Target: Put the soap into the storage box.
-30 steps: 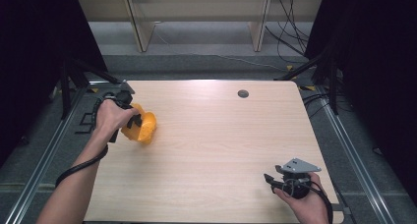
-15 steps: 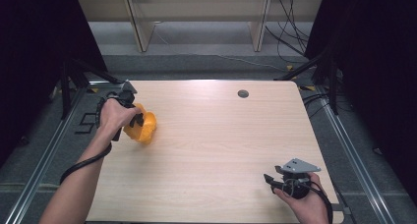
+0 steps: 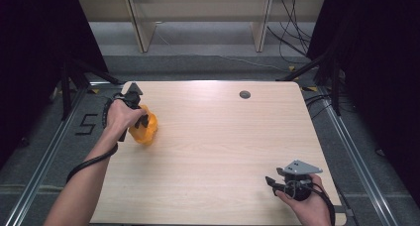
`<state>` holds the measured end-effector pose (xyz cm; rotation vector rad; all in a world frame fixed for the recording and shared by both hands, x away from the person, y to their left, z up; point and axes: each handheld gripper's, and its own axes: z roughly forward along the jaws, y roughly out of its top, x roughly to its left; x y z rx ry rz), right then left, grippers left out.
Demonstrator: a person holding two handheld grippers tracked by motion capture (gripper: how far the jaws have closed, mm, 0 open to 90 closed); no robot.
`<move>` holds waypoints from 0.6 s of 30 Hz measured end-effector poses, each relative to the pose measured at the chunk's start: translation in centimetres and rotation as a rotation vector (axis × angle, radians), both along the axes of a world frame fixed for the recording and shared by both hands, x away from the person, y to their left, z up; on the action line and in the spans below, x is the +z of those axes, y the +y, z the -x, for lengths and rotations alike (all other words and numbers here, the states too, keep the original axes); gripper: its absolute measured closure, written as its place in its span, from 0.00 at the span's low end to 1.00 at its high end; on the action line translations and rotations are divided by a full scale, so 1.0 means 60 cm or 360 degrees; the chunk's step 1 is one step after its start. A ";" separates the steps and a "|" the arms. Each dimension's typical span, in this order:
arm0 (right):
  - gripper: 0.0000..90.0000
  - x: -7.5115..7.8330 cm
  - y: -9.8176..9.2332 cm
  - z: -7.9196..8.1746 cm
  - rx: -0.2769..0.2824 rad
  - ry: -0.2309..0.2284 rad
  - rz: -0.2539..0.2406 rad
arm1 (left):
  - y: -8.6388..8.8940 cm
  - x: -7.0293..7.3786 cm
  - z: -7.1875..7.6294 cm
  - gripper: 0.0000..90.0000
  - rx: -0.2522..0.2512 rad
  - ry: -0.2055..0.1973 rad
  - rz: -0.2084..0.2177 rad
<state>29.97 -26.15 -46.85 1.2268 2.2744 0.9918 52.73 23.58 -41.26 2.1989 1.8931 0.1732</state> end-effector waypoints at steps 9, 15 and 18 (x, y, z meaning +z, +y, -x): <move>0.53 0.000 0.000 0.000 0.0007 0.0004 0.0003 | -0.008 -0.017 -0.006 0.67 -0.0018 0.0018 -0.0029; 0.52 -0.001 0.000 0.000 0.0003 0.0006 -0.0001 | -0.017 -0.031 -0.008 0.67 0.0002 -0.0019 -0.0018; 0.52 -0.001 -0.001 0.000 0.0011 0.0016 0.0007 | -0.018 -0.028 -0.007 0.67 -0.0037 0.0003 -0.0039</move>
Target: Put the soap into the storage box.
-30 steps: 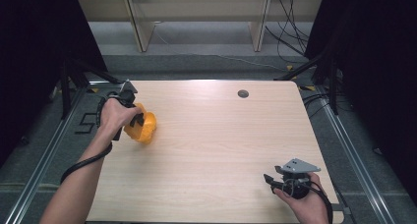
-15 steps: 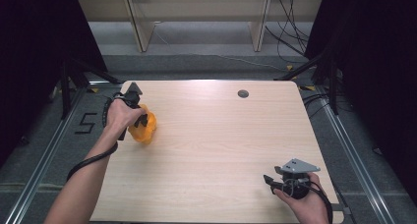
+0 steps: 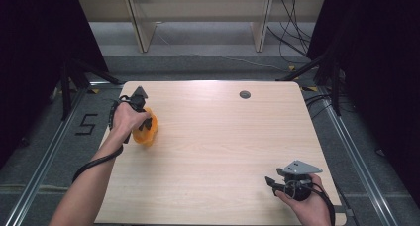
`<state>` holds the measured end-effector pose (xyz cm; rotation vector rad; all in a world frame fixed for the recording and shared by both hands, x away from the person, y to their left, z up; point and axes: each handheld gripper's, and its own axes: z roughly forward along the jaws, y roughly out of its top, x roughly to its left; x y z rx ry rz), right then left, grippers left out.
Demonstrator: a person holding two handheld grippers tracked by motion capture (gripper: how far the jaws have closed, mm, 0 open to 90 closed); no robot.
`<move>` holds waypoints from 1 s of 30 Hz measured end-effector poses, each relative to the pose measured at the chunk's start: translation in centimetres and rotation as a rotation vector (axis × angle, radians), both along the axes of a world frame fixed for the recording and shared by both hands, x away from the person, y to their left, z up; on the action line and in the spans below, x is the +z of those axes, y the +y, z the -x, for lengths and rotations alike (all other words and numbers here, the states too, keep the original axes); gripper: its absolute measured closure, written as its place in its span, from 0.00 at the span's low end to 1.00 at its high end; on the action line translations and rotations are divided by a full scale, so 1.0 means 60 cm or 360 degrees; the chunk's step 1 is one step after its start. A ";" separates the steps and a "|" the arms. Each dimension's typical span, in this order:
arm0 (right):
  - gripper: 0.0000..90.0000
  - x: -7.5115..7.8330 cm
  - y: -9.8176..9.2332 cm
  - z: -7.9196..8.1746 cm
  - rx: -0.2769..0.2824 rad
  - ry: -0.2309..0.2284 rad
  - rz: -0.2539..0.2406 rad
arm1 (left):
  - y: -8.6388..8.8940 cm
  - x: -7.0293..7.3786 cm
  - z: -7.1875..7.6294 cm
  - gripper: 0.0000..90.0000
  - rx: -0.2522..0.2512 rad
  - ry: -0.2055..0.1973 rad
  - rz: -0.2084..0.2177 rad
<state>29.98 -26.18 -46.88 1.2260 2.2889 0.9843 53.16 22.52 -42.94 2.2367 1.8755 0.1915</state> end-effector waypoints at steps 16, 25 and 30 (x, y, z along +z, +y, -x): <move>0.50 0.000 0.004 0.002 -0.0046 0.0025 -0.0031 | 0.001 0.028 0.015 0.52 0.0015 -0.0115 0.0044; 0.49 -0.001 -0.001 -0.001 -0.0020 -0.0012 0.0024 | 0.012 0.051 0.040 0.37 0.0002 -0.0230 0.0087; 0.49 0.000 -0.001 0.000 -0.0028 0.0000 0.0024 | 0.018 0.071 0.063 0.34 -0.0035 -0.0324 0.0081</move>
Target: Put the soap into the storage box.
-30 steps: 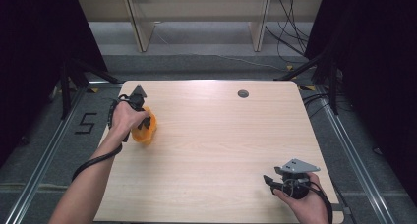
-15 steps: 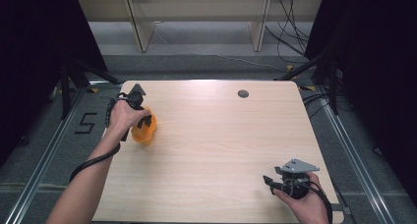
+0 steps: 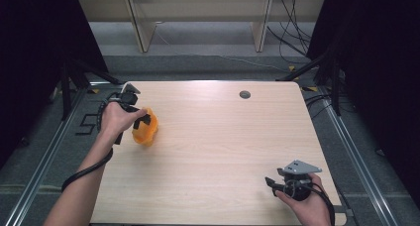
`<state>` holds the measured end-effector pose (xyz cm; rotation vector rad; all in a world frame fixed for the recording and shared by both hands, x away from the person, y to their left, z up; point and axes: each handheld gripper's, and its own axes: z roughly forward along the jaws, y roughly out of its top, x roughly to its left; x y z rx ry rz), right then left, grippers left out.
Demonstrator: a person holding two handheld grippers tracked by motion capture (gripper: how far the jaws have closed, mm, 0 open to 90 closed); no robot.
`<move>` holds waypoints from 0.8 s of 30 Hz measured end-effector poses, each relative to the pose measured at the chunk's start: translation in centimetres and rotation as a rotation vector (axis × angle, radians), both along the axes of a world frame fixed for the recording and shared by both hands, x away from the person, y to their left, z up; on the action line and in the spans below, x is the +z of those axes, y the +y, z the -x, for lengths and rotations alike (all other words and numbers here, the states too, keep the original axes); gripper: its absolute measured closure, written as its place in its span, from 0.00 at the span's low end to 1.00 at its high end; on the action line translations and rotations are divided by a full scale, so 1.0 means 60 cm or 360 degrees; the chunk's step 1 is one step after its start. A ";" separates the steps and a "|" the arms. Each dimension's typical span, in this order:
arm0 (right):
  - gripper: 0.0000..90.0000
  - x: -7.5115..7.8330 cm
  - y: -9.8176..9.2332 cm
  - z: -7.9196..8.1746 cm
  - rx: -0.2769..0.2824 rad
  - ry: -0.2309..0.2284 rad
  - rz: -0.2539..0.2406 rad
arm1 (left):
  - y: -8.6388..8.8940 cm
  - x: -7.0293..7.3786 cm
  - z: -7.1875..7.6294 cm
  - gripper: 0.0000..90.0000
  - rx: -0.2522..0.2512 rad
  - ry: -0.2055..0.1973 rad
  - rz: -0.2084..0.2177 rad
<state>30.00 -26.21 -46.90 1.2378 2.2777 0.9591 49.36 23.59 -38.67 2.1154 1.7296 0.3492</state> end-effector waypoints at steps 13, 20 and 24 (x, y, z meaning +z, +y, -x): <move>0.49 0.002 0.000 0.001 -0.0020 0.0010 -0.0029 | 0.027 0.015 0.079 0.30 -0.0096 -0.0143 0.0029; 0.49 0.003 -0.002 0.001 -0.0028 0.0009 -0.0019 | 0.040 -0.009 0.132 0.27 -0.0133 -0.0348 0.0079; 0.49 0.002 -0.003 0.000 -0.0025 -0.0003 -0.0019 | 0.044 -0.031 0.159 0.25 -0.0126 -0.0406 0.0187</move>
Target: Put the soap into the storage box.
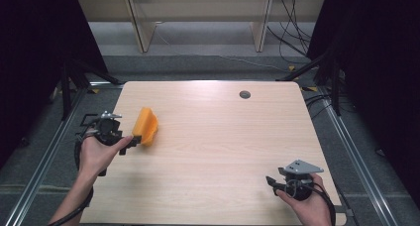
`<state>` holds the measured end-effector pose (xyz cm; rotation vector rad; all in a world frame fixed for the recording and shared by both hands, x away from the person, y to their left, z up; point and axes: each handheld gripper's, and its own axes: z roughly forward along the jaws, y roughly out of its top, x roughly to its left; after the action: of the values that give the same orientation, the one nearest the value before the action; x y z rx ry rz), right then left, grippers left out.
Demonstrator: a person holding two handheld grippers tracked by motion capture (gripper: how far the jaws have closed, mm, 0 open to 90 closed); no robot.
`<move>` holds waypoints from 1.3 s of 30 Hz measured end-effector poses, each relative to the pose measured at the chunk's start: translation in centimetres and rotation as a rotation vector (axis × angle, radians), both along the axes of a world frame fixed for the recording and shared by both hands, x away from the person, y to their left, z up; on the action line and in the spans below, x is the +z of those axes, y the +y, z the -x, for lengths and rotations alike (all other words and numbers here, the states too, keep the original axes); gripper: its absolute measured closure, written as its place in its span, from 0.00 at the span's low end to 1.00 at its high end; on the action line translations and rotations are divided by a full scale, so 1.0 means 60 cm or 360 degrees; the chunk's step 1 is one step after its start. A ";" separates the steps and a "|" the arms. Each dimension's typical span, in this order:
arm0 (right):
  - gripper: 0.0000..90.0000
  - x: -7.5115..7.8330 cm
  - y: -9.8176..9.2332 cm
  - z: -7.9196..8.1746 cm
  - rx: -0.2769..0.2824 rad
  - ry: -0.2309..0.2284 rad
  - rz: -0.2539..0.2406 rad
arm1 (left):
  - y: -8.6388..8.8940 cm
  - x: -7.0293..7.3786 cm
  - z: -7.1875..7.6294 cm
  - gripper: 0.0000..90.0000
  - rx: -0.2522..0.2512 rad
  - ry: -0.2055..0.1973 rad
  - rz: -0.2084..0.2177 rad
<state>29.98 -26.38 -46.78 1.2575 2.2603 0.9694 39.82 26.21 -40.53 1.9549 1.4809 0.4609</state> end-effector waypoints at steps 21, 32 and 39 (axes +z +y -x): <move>0.49 0.001 0.001 0.000 0.0032 -0.0009 0.0014 | 0.010 -0.142 0.125 0.26 -0.0153 -0.0181 0.0096; 0.49 0.002 -0.005 -0.002 0.0037 -0.0047 -0.0001 | 0.007 -0.164 0.121 0.27 -0.0208 -0.0186 0.0111; 0.49 0.002 -0.006 -0.002 -0.0012 -0.0023 -0.0023 | -0.001 -0.164 0.119 0.26 -0.0287 -0.0189 0.0069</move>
<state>30.11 -26.76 -46.64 1.2598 2.2401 0.9907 32.66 26.17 -50.39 1.9696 1.2189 0.4528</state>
